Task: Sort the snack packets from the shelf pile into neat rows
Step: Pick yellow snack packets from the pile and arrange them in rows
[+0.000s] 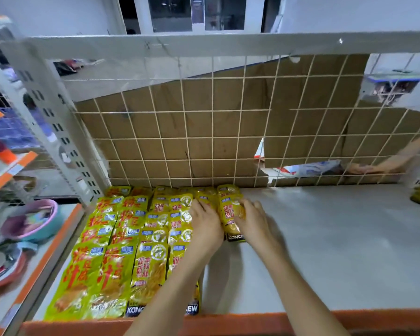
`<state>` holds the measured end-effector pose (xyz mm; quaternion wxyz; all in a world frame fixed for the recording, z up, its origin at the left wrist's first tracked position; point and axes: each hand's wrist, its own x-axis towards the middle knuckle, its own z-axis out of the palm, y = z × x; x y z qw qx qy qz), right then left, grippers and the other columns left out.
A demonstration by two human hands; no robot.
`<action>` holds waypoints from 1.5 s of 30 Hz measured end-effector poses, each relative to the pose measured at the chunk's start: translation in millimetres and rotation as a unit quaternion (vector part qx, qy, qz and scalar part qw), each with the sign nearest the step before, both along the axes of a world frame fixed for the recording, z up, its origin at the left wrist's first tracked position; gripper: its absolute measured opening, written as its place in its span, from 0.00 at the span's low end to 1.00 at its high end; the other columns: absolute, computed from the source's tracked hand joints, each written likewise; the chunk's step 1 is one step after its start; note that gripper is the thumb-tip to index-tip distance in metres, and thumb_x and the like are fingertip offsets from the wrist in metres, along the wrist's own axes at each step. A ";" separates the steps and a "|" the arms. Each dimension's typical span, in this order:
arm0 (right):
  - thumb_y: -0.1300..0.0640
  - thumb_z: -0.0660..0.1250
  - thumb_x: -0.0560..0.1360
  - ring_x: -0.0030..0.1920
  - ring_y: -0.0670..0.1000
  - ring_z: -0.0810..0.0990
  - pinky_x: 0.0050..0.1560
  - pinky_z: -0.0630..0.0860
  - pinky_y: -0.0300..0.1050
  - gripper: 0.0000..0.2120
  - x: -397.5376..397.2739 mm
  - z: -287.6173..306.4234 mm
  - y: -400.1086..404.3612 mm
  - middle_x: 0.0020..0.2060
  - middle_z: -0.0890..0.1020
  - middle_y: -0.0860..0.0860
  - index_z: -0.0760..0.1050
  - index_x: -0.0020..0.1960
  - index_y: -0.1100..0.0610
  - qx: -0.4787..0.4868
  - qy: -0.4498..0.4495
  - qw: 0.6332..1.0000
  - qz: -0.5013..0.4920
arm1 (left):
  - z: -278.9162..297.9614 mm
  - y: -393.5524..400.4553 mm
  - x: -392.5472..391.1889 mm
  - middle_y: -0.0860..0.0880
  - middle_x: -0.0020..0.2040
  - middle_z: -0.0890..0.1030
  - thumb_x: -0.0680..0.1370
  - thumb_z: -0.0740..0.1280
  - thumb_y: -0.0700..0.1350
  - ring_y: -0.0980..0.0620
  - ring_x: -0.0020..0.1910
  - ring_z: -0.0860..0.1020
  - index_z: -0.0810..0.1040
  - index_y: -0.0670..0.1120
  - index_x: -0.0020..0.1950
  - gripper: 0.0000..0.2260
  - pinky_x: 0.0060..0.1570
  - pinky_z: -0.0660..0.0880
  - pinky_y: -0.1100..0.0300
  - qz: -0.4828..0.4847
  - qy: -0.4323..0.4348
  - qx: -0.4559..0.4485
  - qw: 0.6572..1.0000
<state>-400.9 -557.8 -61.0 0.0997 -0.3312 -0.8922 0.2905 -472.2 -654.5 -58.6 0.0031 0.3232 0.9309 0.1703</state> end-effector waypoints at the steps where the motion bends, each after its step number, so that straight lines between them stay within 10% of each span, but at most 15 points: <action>1: 0.53 0.64 0.78 0.64 0.56 0.71 0.54 0.63 0.43 0.21 1.0 -1.0 -1.7 0.62 0.70 0.54 0.65 0.70 0.53 0.019 -0.007 1.000 -0.004 | -4.1 -3.7 0.2 0.35 0.48 0.69 0.40 0.79 0.46 0.42 0.45 0.65 0.77 0.26 0.45 0.39 0.46 0.61 0.53 -0.020 0.034 -0.032 0.999; 6: 0.43 0.59 0.78 0.63 0.53 0.68 0.56 0.66 0.45 0.20 9.4 -16.9 -4.9 0.63 0.71 0.50 0.67 0.67 0.49 0.133 -0.030 0.991 -0.007 | -14.3 -11.6 1.2 0.35 0.38 0.76 0.39 0.78 0.43 0.44 0.43 0.64 0.79 0.33 0.35 0.28 0.45 0.64 0.50 -0.066 0.134 -0.086 0.985; 14: 0.44 0.62 0.76 0.63 0.53 0.70 0.57 0.69 0.51 0.19 11.0 -28.5 -2.8 0.63 0.72 0.49 0.70 0.65 0.49 0.160 0.035 0.986 0.006 | -16.0 -54.5 9.9 0.35 0.50 0.79 0.54 0.75 0.57 0.36 0.50 0.77 0.82 0.40 0.52 0.32 0.45 0.78 0.49 -0.014 0.091 -0.094 0.991; 19: 0.42 0.60 0.77 0.66 0.51 0.66 0.60 0.69 0.53 0.22 9.3 -32.0 -1.5 0.68 0.68 0.47 0.66 0.69 0.47 0.170 0.014 0.984 0.047 | -17.9 -77.7 14.5 0.41 0.77 0.47 0.80 0.54 0.58 0.41 0.76 0.46 0.49 0.47 0.78 0.30 0.73 0.47 0.50 0.017 0.004 -0.070 0.997; 26: 0.42 0.60 0.77 0.67 0.52 0.66 0.62 0.67 0.52 0.23 10.8 -33.4 -2.5 0.68 0.67 0.47 0.66 0.69 0.47 0.174 0.011 0.983 0.051 | -21.6 -75.8 11.3 0.41 0.66 0.74 0.73 0.55 0.56 0.39 0.64 0.73 0.74 0.46 0.67 0.26 0.63 0.67 0.45 -0.041 0.058 -0.067 0.995; 45: 0.39 0.56 0.77 0.61 0.53 0.69 0.56 0.71 0.52 0.22 9.2 -33.0 -7.4 0.60 0.70 0.50 0.65 0.68 0.45 0.228 -0.033 0.972 0.042 | -31.1 -55.4 22.1 0.39 0.57 0.80 0.72 0.56 0.55 0.42 0.61 0.77 0.81 0.39 0.58 0.26 0.68 0.60 0.49 -0.069 0.102 -0.066 0.990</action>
